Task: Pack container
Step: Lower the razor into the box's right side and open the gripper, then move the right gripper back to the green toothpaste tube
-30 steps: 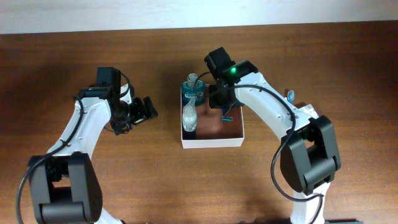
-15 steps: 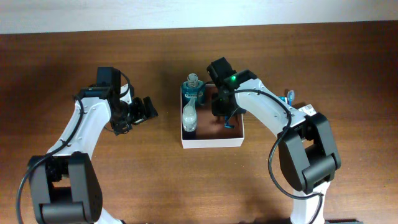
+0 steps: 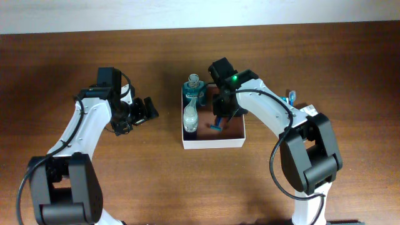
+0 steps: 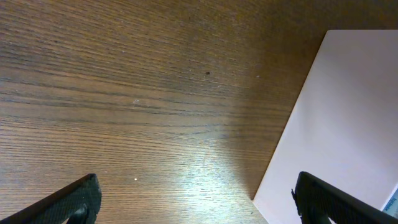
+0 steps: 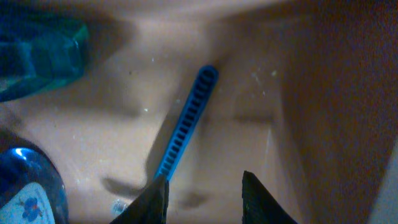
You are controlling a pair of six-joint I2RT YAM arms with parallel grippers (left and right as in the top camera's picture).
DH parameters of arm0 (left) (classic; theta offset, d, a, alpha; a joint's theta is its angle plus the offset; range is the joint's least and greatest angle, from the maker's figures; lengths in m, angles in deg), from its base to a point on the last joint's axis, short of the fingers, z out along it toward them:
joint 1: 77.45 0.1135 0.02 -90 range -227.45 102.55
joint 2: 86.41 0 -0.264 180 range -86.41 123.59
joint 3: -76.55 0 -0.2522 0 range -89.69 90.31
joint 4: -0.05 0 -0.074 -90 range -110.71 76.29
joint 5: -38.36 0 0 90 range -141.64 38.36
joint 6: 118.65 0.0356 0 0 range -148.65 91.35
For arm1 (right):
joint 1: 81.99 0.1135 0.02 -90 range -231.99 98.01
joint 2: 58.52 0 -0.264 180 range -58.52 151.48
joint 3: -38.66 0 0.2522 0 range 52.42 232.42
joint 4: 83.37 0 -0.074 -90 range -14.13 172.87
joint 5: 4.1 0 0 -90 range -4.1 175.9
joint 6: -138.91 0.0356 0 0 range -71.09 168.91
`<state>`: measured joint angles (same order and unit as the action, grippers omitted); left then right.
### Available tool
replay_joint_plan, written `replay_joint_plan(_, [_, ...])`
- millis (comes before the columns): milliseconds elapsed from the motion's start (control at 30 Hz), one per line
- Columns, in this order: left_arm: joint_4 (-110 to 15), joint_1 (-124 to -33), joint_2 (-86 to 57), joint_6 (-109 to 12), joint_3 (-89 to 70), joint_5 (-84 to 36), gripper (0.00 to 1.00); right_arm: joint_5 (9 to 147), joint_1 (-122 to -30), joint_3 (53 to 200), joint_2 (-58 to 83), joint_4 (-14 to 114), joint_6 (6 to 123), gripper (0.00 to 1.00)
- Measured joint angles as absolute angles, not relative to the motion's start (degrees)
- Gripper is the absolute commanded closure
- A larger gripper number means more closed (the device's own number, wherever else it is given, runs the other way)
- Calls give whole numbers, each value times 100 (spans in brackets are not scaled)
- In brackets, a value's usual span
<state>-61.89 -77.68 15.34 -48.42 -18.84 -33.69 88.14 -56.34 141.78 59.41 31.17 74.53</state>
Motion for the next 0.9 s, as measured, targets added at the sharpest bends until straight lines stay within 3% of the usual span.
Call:
replay_joint_plan(400, [-6189,-7768,1534,-4842,-1884,-3369,1,8788,-5796,15164,4715,2066,7235,68])
replay_joint_plan(667, [-6187,-7768,1534,-4842,-1884,-3371,1,8993,-6727,15254,3981,1132,6848,68])
replay_joint_plan(900, [-6187,-7768,1534,-4842,-1884,-3371,1,9094,-7298,14672,4011,1294,6518,65])
